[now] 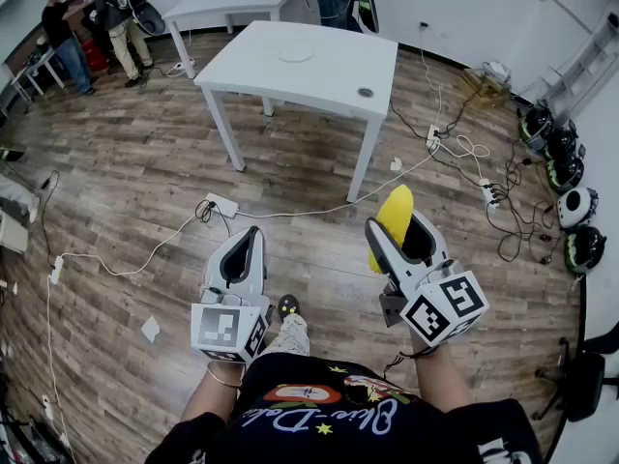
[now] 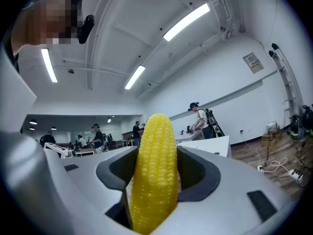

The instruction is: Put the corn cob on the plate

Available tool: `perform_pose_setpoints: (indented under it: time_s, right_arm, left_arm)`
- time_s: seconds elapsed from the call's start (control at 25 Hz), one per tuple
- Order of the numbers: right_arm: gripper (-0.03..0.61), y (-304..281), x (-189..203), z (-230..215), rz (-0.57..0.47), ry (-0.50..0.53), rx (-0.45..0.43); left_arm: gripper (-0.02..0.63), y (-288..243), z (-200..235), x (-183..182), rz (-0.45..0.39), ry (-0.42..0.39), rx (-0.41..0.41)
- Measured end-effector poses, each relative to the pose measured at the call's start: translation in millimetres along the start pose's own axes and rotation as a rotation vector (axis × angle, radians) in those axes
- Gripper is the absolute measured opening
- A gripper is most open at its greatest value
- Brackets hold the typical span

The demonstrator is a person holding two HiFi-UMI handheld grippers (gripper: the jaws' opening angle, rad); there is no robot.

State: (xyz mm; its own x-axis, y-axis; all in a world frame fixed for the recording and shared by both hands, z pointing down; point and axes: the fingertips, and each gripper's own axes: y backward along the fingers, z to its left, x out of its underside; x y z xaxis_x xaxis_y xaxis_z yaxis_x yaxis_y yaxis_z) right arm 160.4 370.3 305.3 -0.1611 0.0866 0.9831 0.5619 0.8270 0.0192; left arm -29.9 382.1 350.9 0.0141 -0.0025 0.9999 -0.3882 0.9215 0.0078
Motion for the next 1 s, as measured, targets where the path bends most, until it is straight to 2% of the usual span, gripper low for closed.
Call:
perform_pose_setpoints:
  time_s: [0.16, 0.28, 0.52, 0.68, 0.84, 1.0]
  right_arm:
    - [0.236, -83, -13, -17, -0.011, -0.026, 0.012]
    - [0.236, -133, -9, -22, -0.001, -0.051, 0.005]
    - [0.236, -239, 7, -67, 0.052, -0.094, 0.002]
    - [0.236, -324, 4, -120, 0.046, -0.091, -0.018]
    - [0.236, -419, -6, -185, 0.05, -0.066, -0.055]
    - [0.236, -517, -5, -246, 0.099, -0.056, -0.088]
  left_arm:
    - [-0.014, -64, 45, -11, 0.008, -0.008, 0.05]
    - [-0.014, -103, 77, -16, 0.007, 0.02, 0.076]
    - [-0.014, -191, 151, -5, 0.018, 0.045, 0.035]
    - [-0.014, -267, 201, 8, 0.038, 0.044, -0.001]
    - [-0.014, -362, 243, 4, 0.022, 0.037, -0.033]
    - [-0.014, -454, 283, 3, 0.024, 0.049, -0.061]
